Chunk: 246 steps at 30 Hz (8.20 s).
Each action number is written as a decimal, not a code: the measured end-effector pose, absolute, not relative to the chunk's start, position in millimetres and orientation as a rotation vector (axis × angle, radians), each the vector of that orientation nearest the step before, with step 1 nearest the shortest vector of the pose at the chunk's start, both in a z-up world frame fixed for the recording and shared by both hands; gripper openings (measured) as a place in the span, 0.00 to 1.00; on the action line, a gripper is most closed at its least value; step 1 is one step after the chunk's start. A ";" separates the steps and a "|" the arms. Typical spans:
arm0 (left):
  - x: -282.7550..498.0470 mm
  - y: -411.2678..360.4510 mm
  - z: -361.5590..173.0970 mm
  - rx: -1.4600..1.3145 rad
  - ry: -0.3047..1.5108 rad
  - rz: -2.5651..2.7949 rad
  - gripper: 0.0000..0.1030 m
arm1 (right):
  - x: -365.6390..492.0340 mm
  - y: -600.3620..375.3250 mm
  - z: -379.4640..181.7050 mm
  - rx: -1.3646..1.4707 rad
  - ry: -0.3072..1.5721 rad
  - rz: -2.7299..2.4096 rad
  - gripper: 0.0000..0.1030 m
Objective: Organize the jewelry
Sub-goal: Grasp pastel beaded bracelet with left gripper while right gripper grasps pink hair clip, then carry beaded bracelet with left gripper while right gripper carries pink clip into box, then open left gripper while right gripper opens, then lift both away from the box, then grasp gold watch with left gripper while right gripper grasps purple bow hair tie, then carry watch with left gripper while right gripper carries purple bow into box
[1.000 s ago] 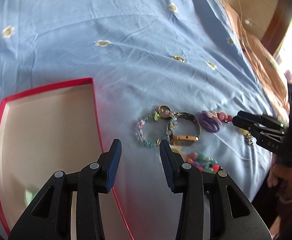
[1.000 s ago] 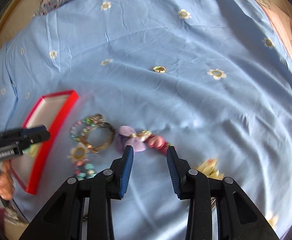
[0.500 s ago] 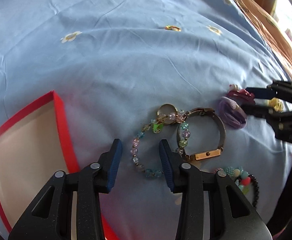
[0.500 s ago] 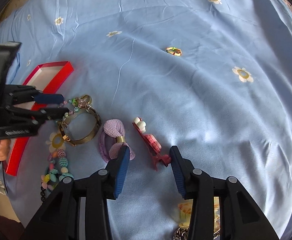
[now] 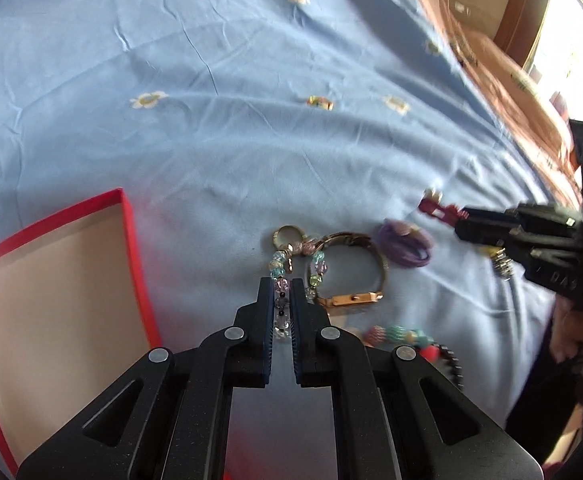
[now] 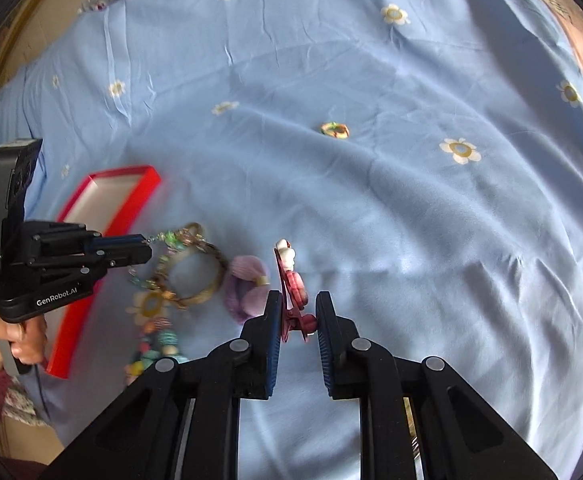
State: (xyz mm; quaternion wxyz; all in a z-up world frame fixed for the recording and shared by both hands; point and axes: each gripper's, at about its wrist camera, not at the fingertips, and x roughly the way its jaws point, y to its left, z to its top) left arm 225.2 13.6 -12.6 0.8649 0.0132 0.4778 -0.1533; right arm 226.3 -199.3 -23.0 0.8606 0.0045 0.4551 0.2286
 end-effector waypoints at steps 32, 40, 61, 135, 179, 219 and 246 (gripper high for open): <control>141.6 151.4 51.8 -0.238 0.794 -0.140 0.06 | 180.5 -61.7 -1.1 0.073 0.917 0.750 0.16; 147.3 185.7 34.7 -0.287 0.802 -0.080 0.06 | 188.6 -13.5 -7.3 0.073 0.938 0.817 0.16; 149.4 241.8 -25.9 -0.379 0.907 0.080 0.06 | 204.5 67.7 -47.7 -0.099 1.018 0.807 0.16; 165.5 45.7 -0.9 -0.193 0.997 -0.206 0.44 | 186.2 -192.2 -30.7 0.173 0.937 0.428 0.38; 210.5 25.9 -23.2 -0.192 1.049 -0.269 0.02 | 210.7 -188.7 -34.9 0.183 0.943 0.459 0.11; 104.6 211.3 -6.8 -0.372 0.944 0.062 0.02 | 170.0 -13.2 -16.0 0.034 0.943 0.789 0.12; 125.1 244.3 -43.7 -0.371 1.033 0.143 0.02 | 184.0 52.3 -50.5 -0.074 1.041 0.839 0.16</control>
